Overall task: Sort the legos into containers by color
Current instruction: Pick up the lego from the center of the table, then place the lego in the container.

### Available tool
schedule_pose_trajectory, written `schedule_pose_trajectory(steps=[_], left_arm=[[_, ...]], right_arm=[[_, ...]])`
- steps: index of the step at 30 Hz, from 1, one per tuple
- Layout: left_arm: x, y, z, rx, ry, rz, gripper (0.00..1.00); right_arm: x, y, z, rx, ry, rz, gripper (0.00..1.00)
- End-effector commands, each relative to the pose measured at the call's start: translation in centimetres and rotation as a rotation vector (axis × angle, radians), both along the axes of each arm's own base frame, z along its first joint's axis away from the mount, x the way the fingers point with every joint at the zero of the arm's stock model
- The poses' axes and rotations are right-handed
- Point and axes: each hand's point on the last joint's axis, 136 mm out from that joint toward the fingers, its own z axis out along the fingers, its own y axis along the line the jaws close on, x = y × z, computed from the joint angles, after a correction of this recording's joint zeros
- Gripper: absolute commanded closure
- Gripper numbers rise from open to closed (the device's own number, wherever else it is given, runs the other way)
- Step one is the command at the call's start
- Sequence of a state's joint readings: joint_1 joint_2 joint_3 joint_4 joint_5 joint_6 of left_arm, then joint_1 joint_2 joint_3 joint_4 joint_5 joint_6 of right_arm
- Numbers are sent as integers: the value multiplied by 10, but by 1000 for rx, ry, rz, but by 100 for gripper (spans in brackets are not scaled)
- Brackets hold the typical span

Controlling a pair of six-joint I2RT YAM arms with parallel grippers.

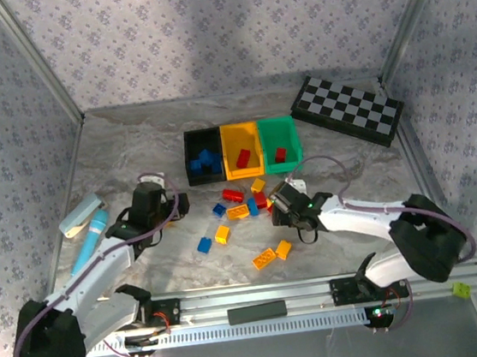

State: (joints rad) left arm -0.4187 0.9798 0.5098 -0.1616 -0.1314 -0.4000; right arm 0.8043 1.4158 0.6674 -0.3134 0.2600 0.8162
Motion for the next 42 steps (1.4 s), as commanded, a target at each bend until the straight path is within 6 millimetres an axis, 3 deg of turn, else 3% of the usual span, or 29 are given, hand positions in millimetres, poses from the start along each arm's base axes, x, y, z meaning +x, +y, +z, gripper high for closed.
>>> schedule_pose_trajectory(steps=[1, 4, 11, 13, 17, 21, 26, 31, 36, 42], left_arm=[[-1, 14, 8, -69, -42, 69, 30], [-5, 26, 10, -91, -56, 109, 30], [-7, 41, 9, -99, -61, 168, 32], [-7, 40, 7, -102, -57, 169, 32], [-6, 40, 3, -103, -43, 173, 32], [-4, 40, -2, -108, -22, 178, 32], [-2, 41, -9, -112, 5, 185, 32], [0, 44, -17, -112, 32, 199, 32], [1, 46, -22, -123, 52, 206, 32], [4, 44, -27, -143, 77, 198, 32]], right_arm=[[6, 11, -2, -36, 14, -32, 38], [9, 24, -9, -79, 42, -7, 49], [0, 26, -15, -151, 65, 6, 80], [-2, 23, -10, -153, 53, 3, 82], [-3, 18, 15, -158, -2, -5, 82], [10, 29, 56, -92, -109, 4, 81], [53, 74, 103, 32, -214, 65, 81], [111, 142, 135, 84, -250, 174, 80], [169, 191, 138, 106, -249, 253, 80], [218, 216, 120, 123, -207, 267, 72]])
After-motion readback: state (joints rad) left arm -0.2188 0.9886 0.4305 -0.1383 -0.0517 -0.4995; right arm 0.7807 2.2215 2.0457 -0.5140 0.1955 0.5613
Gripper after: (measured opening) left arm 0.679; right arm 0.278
